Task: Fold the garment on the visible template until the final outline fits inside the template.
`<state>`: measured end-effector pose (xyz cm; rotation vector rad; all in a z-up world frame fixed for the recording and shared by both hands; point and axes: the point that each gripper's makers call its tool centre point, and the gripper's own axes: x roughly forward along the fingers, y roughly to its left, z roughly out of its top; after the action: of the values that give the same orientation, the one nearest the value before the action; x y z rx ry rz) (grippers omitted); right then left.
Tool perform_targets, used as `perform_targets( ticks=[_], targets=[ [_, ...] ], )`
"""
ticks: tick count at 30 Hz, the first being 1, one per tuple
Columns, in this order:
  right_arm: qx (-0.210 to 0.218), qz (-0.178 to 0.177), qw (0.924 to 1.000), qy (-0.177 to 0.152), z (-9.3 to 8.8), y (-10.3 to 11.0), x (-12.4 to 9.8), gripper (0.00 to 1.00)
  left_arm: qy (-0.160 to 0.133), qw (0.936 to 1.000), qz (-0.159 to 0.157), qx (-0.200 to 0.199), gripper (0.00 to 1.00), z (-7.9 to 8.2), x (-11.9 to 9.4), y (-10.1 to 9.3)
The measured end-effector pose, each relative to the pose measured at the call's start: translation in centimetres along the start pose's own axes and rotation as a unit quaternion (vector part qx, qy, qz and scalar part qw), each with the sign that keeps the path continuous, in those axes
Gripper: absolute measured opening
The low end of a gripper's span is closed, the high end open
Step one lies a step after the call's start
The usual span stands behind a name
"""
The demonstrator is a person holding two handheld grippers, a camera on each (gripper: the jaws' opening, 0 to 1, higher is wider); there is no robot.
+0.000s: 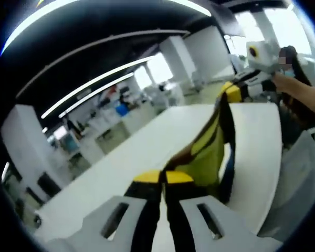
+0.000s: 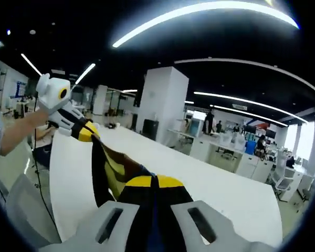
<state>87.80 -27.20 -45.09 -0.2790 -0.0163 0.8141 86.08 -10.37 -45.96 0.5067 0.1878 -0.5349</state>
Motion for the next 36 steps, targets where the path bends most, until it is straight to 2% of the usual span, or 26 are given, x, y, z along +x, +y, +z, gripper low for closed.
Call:
perform_targets(
  ticks=[3,8,12,19,28,36],
  targets=[
    [0.002,0.000,0.9999,-0.016,1.6,-0.5,-0.4,0.01,-0.011,0.9999,0.000,-0.007,0.00,0.9,-0.8,0.3],
    [-0.020,-0.007,0.9994,-0.027,3.5,-0.5,-1.0,0.01,-0.023,0.9997,0.002,0.003,0.00,2.4,-1.9,0.9],
    [-0.018,-0.011,0.9990,-0.040,4.8,-0.7,-1.5,0.01,-0.032,0.9994,0.009,0.006,0.00,3.3,-2.6,1.4],
    [-0.028,-0.012,0.9984,-0.048,6.7,-0.3,-2.2,0.01,-0.048,0.9988,0.003,0.007,0.00,4.9,-3.7,1.7],
    [-0.048,-0.024,0.9958,-0.074,9.9,-0.9,-3.3,0.01,-0.093,0.9956,-0.010,0.002,0.00,8.2,-6.0,2.3],
    [-0.062,-0.026,0.9933,-0.094,11.8,-0.6,-4.4,0.01,-0.103,0.9944,-0.009,0.021,0.00,10.0,-7.4,2.5]
  ],
)
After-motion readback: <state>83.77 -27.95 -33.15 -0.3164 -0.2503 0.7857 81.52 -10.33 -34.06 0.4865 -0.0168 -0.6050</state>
